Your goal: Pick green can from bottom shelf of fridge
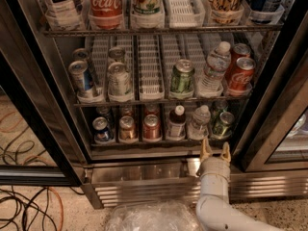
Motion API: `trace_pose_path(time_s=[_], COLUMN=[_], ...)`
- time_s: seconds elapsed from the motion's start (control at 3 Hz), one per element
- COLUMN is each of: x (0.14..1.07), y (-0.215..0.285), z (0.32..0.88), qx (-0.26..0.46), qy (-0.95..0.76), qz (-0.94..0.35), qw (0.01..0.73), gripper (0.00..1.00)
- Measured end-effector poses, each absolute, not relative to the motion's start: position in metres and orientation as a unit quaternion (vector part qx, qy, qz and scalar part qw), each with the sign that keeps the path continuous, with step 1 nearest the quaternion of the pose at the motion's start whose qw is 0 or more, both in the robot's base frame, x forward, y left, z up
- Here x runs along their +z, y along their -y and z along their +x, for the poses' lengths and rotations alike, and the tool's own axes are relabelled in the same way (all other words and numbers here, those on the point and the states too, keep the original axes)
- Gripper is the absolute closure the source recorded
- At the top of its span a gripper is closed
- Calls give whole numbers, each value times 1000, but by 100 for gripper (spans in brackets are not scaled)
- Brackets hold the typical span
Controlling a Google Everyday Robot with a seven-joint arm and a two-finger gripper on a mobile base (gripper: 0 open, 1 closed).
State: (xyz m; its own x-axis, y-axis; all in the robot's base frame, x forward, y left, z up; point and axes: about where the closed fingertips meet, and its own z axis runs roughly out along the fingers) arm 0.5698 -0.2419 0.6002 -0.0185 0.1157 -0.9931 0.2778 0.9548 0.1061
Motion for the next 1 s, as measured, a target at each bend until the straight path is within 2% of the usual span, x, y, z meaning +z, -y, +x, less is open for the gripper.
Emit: trace_pose_path(time_s=[0.33, 1.0], x=[600, 601], y=[242, 243], z=[570, 570], qx=[-59, -60], qy=[-711, -710], qz=[138, 141], qw=[687, 687], gripper=[46, 41])
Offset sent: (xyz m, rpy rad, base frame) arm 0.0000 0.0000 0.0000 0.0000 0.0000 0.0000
